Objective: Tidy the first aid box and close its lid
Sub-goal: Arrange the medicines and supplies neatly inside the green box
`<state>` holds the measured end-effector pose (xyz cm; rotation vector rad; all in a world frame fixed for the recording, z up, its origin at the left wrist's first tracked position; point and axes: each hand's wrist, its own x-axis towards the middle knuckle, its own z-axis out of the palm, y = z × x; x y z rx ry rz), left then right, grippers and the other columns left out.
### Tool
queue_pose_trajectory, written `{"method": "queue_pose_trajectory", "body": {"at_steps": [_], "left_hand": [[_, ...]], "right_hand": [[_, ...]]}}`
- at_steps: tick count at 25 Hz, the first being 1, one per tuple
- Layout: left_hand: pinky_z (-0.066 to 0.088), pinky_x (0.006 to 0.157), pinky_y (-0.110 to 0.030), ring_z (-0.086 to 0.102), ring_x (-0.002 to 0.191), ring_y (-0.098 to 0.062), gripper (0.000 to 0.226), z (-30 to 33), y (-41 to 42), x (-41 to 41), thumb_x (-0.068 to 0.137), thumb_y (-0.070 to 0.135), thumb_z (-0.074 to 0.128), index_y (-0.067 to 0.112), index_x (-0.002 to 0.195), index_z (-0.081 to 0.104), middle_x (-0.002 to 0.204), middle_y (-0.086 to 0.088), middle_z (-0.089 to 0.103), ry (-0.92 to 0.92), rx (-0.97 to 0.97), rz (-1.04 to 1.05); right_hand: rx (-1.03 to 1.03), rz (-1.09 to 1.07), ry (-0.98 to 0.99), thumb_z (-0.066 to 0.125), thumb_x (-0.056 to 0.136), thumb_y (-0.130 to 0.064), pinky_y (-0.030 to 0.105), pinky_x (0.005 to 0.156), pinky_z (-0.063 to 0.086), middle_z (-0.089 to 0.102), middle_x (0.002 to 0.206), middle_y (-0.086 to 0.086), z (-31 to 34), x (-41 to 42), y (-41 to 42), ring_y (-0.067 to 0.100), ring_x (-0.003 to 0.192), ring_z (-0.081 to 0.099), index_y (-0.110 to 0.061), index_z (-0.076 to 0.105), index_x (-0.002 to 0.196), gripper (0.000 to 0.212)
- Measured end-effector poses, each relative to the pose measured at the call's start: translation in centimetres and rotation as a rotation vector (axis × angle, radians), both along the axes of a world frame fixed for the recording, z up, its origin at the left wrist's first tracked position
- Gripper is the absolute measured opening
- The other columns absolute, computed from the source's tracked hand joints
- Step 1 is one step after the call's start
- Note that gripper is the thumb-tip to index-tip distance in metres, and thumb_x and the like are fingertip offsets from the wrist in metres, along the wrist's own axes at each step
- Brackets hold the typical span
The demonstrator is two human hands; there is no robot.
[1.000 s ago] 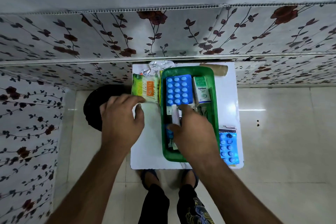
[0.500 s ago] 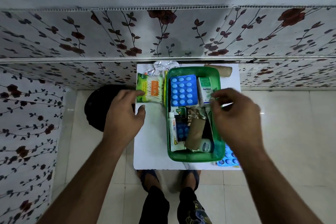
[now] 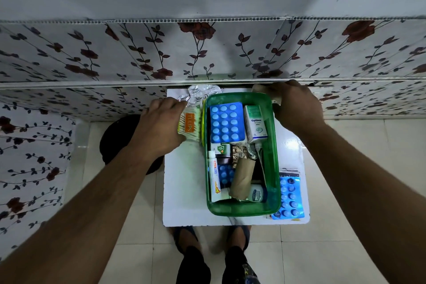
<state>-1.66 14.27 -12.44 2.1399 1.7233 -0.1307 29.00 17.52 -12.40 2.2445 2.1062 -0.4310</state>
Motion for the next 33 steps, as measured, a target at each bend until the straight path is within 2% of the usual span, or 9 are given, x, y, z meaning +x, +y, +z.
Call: {"method": "queue_pose_trajectory", "body": {"at_steps": [4,7,13,17,20,22,26,29,33], "left_hand": [[0.045,0.085,-0.048,0.048,0.110,-0.033,0.067,-0.2,-0.7,-1.0,0.059,0.038,0.080,0.021,0.120,0.059,0.112,-0.004,0.060,0.037,0.049,-0.020],[0.046,0.081,-0.044,0.053,0.096,-0.032,0.054,0.0,-2.3,-2.5,0.056,0.040,0.076,0.020,0.104,0.062,0.101,-0.003,0.058,0.029,0.054,0.002],[0.041,0.067,-0.033,0.058,0.084,-0.028,0.055,3.2,-3.8,-3.3,0.056,0.027,0.086,0.012,0.104,0.065,0.101,-0.007,0.059,-0.053,-0.007,0.133],[0.048,0.068,-0.030,0.061,0.077,-0.017,0.029,5.5,-3.2,-3.0,0.065,0.013,0.081,0.016,0.091,0.068,0.094,0.000,0.058,-0.217,0.131,0.329],[0.053,0.085,-0.036,0.063,0.097,-0.020,0.050,3.1,-4.2,-0.7,0.068,0.018,0.083,0.017,0.115,0.064,0.113,-0.001,0.056,-0.357,-0.126,0.307],[0.048,0.095,-0.036,0.055,0.110,-0.018,0.076,2.1,-4.2,-0.2,0.066,0.021,0.085,0.024,0.134,0.051,0.126,-0.002,0.052,-0.381,-0.149,0.288],[0.041,0.097,-0.045,0.039,0.122,-0.035,0.101,0.9,-2.3,-1.3,0.060,0.034,0.085,0.028,0.147,0.034,0.144,-0.007,0.041,-0.016,-0.036,0.107],[0.046,0.082,-0.045,0.043,0.108,-0.034,0.083,-0.1,-2.4,-1.1,0.059,0.040,0.082,0.023,0.134,0.050,0.128,-0.006,0.055,0.091,0.024,0.005],[0.044,0.083,-0.045,0.049,0.103,-0.037,0.072,1.9,-2.9,-1.9,0.050,0.051,0.071,0.023,0.115,0.059,0.112,-0.004,0.061,0.109,0.057,0.099]], "right_hand": [[0.013,-0.004,-0.025,0.060,0.090,-0.033,0.046,0.075,0.054,0.062,0.114,0.012,-0.7,-0.1,-0.2,0.038,0.102,0.061,-0.020,0.065,0.118,0.031],[-0.011,-0.097,0.038,0.053,0.093,-0.042,0.039,0.070,0.050,0.063,0.110,0.010,-0.7,0.3,-1.7,0.036,0.095,0.063,-0.022,0.067,0.117,0.035],[0.057,-0.317,0.205,0.056,0.085,-0.051,0.030,0.065,0.040,0.066,0.103,0.003,1.4,0.6,-5.1,0.028,0.085,0.063,-0.023,0.068,0.110,0.039],[0.105,-0.390,0.276,0.057,0.085,-0.054,0.030,0.067,0.043,0.068,0.101,0.001,2.6,0.8,-6.6,0.026,0.086,0.063,-0.023,0.069,0.105,0.038],[0.091,-0.406,0.292,0.058,0.085,-0.053,0.032,0.068,0.047,0.069,0.103,0.002,2.6,1.1,-7.9,0.025,0.088,0.064,-0.024,0.069,0.106,0.038],[0.106,-0.418,0.319,0.060,0.085,-0.050,0.031,0.069,0.046,0.069,0.104,0.001,3.1,1.3,-8.0,0.025,0.090,0.064,-0.024,0.069,0.108,0.036],[0.129,-0.406,0.344,0.063,0.084,-0.047,0.030,0.070,0.041,0.069,0.107,0.001,2.6,1.5,-7.8,0.024,0.091,0.064,-0.023,0.069,0.111,0.036],[0.101,-0.402,0.350,0.062,0.084,-0.050,0.029,0.068,0.040,0.070,0.106,-0.001,1.8,1.4,-8.5,0.023,0.089,0.063,-0.024,0.069,0.110,0.037],[0.108,-0.416,0.360,0.055,0.086,-0.058,0.029,0.066,0.042,0.070,0.100,-0.005,2.0,1.3,-8.5,0.019,0.084,0.063,-0.025,0.069,0.104,0.040]]}}
